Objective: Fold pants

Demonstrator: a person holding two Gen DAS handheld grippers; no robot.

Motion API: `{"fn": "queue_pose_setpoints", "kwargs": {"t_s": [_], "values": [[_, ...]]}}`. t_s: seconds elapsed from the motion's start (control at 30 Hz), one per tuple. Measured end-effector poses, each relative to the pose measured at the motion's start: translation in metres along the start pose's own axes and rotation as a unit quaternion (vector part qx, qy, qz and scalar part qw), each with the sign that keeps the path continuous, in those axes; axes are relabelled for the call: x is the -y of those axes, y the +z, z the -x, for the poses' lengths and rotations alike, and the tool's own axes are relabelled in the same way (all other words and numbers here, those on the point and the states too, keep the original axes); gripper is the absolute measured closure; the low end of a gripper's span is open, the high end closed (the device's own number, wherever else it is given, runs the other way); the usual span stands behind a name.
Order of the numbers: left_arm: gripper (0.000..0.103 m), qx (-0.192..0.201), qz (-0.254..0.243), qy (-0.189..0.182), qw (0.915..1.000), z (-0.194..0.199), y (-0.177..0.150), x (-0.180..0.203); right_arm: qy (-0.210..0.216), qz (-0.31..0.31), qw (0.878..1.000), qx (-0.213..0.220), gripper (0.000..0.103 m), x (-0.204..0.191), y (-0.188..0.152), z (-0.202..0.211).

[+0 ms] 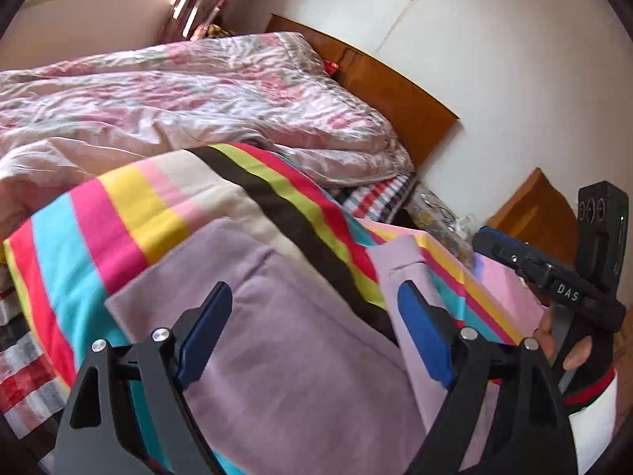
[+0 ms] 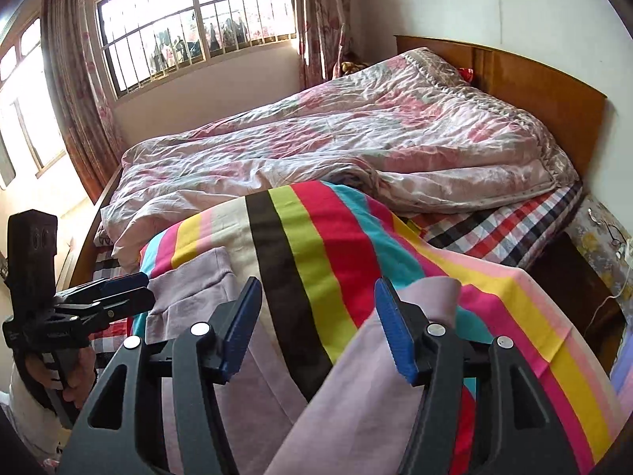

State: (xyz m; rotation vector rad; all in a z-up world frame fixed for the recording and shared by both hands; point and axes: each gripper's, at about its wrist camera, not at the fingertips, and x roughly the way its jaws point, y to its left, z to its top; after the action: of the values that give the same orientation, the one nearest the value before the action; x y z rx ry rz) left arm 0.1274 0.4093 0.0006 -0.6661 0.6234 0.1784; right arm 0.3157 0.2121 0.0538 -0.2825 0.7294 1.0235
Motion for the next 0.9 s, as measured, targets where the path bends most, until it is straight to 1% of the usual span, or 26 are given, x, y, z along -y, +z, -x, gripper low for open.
{"fn": "queue_pose_setpoints", "kwargs": {"t_s": [0.03, 0.07, 0.1, 0.13, 0.2, 0.23, 0.3, 0.37, 0.4, 0.43, 0.5, 0.53, 0.57, 0.6, 0.63, 0.67, 0.7, 0.73, 0.77, 0.8, 0.87, 0.9], "values": [[0.019, -0.031, 0.011, -0.043, 0.9985, -0.021, 0.006, 0.009, -0.008, -0.017, 1.000, 0.005, 0.044, 0.013, -0.014, 0.016], [0.019, -0.054, 0.019, -0.076, 0.9954, -0.043, 0.010, 0.019, -0.013, -0.037, 0.999, 0.009, 0.044, 0.024, -0.031, 0.030], [0.023, -0.073, 0.020, -0.093, 0.9928, -0.067, 0.014, 0.029, -0.019, -0.054, 0.998, 0.011, 0.044, 0.032, -0.048, 0.043], [0.034, -0.096, 0.021, -0.095, 0.9907, -0.090, 0.018, 0.036, -0.028, -0.068, 0.997, 0.015, 0.044, 0.037, -0.066, 0.055], [0.046, -0.134, 0.034, -0.086, 0.9866, -0.135, 0.021, 0.044, -0.042, -0.100, 0.994, 0.024, 0.044, 0.049, -0.103, 0.078], [0.049, -0.147, 0.033, -0.077, 0.9856, -0.152, 0.020, 0.047, -0.045, -0.121, 0.991, 0.030, 0.044, 0.053, -0.121, 0.090], [0.052, -0.157, 0.028, -0.033, 0.9867, -0.180, 0.019, 0.049, -0.049, -0.162, 0.985, 0.042, 0.044, 0.061, -0.155, 0.111], [0.052, -0.168, 0.033, -0.026, 0.9848, -0.199, 0.018, 0.046, -0.059, -0.186, 0.980, 0.046, 0.044, 0.067, -0.179, 0.128], [0.052, -0.168, 0.033, -0.022, 0.9850, -0.205, 0.017, 0.046, -0.064, -0.193, 0.978, 0.046, 0.044, 0.071, -0.189, 0.135], [0.052, -0.166, 0.033, -0.026, 0.9853, -0.210, 0.017, 0.048, -0.069, -0.197, 0.977, 0.046, 0.044, 0.073, -0.195, 0.141], [0.052, -0.168, 0.039, -0.041, 0.9841, -0.217, 0.018, 0.047, -0.076, -0.201, 0.975, 0.049, 0.044, 0.076, -0.205, 0.150], [0.055, -0.169, 0.039, -0.040, 0.9840, -0.219, 0.018, 0.049, -0.077, -0.204, 0.975, 0.050, 0.044, 0.078, -0.207, 0.153], [0.060, -0.174, 0.038, -0.042, 0.9832, -0.222, 0.019, 0.050, -0.077, -0.206, 0.974, 0.053, 0.044, 0.079, -0.209, 0.155], [0.070, -0.185, 0.035, -0.046, 0.9811, -0.227, 0.017, 0.051, -0.076, -0.207, 0.974, 0.055, 0.044, 0.079, -0.209, 0.156], [0.084, -0.193, 0.029, -0.038, 0.9800, -0.232, 0.015, 0.052, -0.073, -0.208, 0.974, 0.056, 0.044, 0.078, -0.210, 0.156], [0.087, -0.194, 0.025, -0.029, 0.9802, -0.234, 0.013, 0.052, -0.071, -0.207, 0.974, 0.057, 0.044, 0.077, -0.208, 0.156], [0.091, -0.191, 0.026, -0.030, 0.9807, -0.232, 0.012, 0.049, -0.069, -0.203, 0.975, 0.056, 0.044, 0.073, -0.207, 0.154], [0.093, -0.184, 0.032, -0.030, 0.9819, -0.227, 0.013, 0.048, -0.068, -0.197, 0.977, 0.053, 0.044, 0.066, -0.208, 0.155], [0.093, -0.171, 0.035, -0.029, 0.9842, -0.217, 0.014, 0.048, -0.069, -0.187, 0.979, 0.048, 0.044, 0.059, -0.208, 0.153], [0.093, -0.151, 0.033, -0.033, 0.9875, -0.200, 0.017, 0.051, -0.069, -0.173, 0.982, 0.041, 0.044, 0.048, -0.206, 0.153], [0.093, -0.089, 0.012, -0.052, 0.9946, -0.143, 0.025, 0.065, -0.055, -0.135, 0.989, 0.029, 0.044, 0.026, -0.208, 0.154], [0.093, -0.052, -0.002, -0.055, 0.9971, -0.104, 0.026, 0.071, -0.042, -0.114, 0.992, 0.025, 0.044, 0.012, -0.210, 0.155]]}}
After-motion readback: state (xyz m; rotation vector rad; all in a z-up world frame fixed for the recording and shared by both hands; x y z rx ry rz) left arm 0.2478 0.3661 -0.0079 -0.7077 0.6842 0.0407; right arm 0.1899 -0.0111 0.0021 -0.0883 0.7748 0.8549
